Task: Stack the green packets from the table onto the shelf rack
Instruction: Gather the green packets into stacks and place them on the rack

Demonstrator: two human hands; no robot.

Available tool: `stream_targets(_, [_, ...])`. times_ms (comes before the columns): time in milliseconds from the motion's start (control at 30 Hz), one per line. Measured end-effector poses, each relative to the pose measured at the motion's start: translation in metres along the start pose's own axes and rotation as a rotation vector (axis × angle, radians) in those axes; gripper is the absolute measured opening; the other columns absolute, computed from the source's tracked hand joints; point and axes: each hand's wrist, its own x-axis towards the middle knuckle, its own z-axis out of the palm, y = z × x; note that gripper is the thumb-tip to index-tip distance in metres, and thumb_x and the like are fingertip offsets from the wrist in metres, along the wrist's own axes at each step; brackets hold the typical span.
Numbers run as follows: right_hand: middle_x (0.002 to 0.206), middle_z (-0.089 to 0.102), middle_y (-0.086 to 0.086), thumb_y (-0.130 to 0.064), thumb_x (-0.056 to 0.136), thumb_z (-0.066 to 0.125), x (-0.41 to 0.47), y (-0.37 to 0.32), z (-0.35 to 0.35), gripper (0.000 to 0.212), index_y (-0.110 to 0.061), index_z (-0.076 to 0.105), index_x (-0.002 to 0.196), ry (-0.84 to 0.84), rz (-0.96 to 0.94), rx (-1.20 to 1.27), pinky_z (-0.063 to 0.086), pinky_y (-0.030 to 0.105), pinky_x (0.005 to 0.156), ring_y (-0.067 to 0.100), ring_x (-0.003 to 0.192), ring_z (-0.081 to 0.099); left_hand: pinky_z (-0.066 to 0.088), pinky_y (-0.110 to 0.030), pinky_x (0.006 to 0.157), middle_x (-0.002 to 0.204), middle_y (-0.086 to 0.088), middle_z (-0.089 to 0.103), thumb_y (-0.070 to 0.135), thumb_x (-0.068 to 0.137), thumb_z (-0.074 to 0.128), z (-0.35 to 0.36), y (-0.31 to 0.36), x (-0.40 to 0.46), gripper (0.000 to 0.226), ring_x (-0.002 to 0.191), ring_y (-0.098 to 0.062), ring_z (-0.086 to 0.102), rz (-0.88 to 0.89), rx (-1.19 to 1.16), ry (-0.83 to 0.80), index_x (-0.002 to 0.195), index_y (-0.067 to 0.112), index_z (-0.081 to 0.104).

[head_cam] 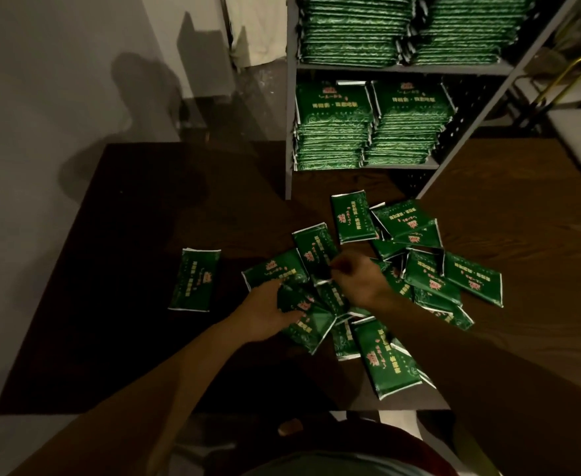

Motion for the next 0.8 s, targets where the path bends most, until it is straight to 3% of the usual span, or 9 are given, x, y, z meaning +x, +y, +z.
stream_targets(100, [0.121,0.062,0.012,-0.034,0.094,0.065,0.016,0.001,-0.001,0.033,-0.014,0.058,0.119,0.161,0.019,-0.143,0.05,0.037,0.093,0.029,0.11,0.059,0.054,-0.014,0.082,0.102,0.018,0.066,0.011,0.09,0.073,-0.019,-0.007,-0.003,0.031,0.092,0.008,0.061,-0.073,-0.159,0.055,0.11,0.031,0.062])
stream_targets(200, [0.132,0.053,0.017,-0.046,0.09,0.067,0.027,-0.011,0.006,0.06,-0.01,0.044,0.133,0.119,0.05,-0.297,0.047,0.045,0.1,0.036,0.124,0.05,0.056,-0.022,0.083,0.105,0.006,0.072,0.007,0.089,0.072,-0.034,-0.019,-0.007,0.028,0.098,-0.009,0.069,-0.12,-0.285,0.132,0.11,0.025,0.067])
stream_targets(300, [0.14,0.048,0.018,-0.045,0.084,0.074,0.036,-0.017,0.019,0.079,-0.007,0.037,0.142,0.058,0.096,-0.416,0.045,0.046,0.103,0.038,0.131,0.044,0.052,-0.027,0.086,0.115,0.003,0.065,0.006,0.089,0.068,-0.044,-0.03,-0.012,0.033,0.099,-0.011,0.065,-0.155,-0.334,0.239,0.119,0.02,0.063])
stream_targets(333, [0.138,0.051,0.017,-0.043,0.083,0.076,0.039,-0.017,0.023,0.078,-0.007,0.04,0.141,0.059,0.112,-0.399,0.046,0.045,0.103,0.037,0.128,0.047,0.048,-0.026,0.087,0.119,0.005,0.058,0.006,0.09,0.068,-0.047,-0.033,-0.012,0.035,0.1,-0.01,0.061,-0.162,-0.332,0.282,0.121,0.019,0.061])
stream_targets(467, [0.119,0.068,0.016,-0.031,0.093,0.068,0.042,-0.021,0.028,0.038,-0.009,0.065,0.124,0.095,0.092,-0.196,0.053,0.036,0.09,0.033,0.108,0.064,0.046,-0.027,0.092,0.132,0.004,0.047,0.012,0.091,0.07,-0.056,-0.046,-0.009,0.047,0.108,-0.011,0.056,-0.192,-0.327,0.276,0.135,0.02,0.056])
stream_targets(600, [0.114,0.068,0.018,-0.035,0.094,0.064,0.044,-0.032,0.027,0.032,-0.013,0.069,0.118,0.086,0.082,-0.185,0.049,0.036,0.089,0.036,0.109,0.062,0.047,-0.025,0.091,0.137,0.004,0.048,0.018,0.088,0.074,-0.057,-0.052,-0.008,0.053,0.109,-0.007,0.058,-0.192,-0.311,0.275,0.137,0.022,0.057])
stream_targets(733, [0.097,0.063,0.011,-0.039,0.095,0.061,0.051,-0.038,0.033,0.025,-0.015,0.068,0.098,0.024,0.103,-0.148,0.046,0.03,0.079,0.033,0.101,0.063,0.048,-0.012,0.08,0.125,0.004,0.059,0.012,0.088,0.074,-0.054,-0.05,-0.009,0.042,0.101,-0.002,0.06,-0.15,-0.338,0.253,0.128,0.021,0.063])
stream_targets(800, [0.086,0.059,0.007,-0.044,0.097,0.059,0.049,-0.044,0.039,0.029,-0.018,0.06,0.084,-0.075,0.106,-0.069,0.043,0.029,0.074,0.029,0.091,0.063,0.049,-0.015,0.086,0.123,0.006,0.063,0.012,0.088,0.075,-0.052,-0.048,-0.009,0.049,0.104,-0.005,0.062,-0.158,-0.382,0.212,0.133,0.023,0.058])
